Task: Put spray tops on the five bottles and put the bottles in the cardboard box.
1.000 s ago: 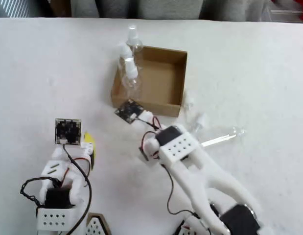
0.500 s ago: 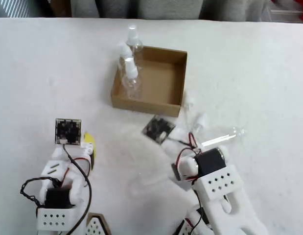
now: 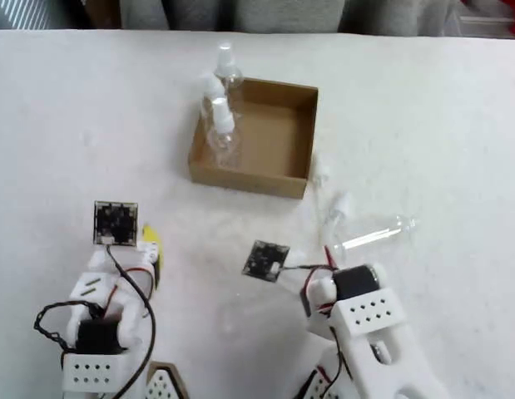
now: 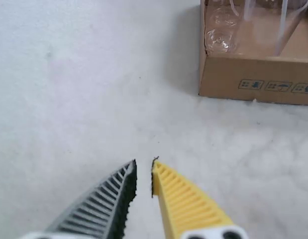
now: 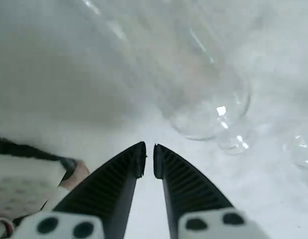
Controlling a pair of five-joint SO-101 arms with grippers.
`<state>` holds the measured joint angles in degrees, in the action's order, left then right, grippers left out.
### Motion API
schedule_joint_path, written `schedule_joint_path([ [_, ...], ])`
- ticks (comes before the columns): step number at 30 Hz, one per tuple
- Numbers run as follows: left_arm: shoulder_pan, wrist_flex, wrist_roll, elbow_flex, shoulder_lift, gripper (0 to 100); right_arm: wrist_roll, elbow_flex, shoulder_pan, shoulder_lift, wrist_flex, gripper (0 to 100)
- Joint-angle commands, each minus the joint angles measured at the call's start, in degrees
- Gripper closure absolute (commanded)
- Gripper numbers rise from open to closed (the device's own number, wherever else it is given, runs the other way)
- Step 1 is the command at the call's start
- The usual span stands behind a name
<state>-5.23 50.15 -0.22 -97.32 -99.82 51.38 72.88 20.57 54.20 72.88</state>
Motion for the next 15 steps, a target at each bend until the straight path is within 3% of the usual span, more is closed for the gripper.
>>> schedule_joint_path([
  [1,-0.31,0.18,-0.70,0.09,-0.40,92,-10.90,1.32,-0.57,0.40,-9.01,98.2],
  [6,-0.31,0.18,-0.70,0.09,-0.40,92,-19.25,1.85,-0.57,0.40,-14.37,98.2],
  [15,-0.40,0.26,-0.70,0.09,-0.40,92,-21.89,1.93,-5.41,0.31,-16.84,98.3],
])
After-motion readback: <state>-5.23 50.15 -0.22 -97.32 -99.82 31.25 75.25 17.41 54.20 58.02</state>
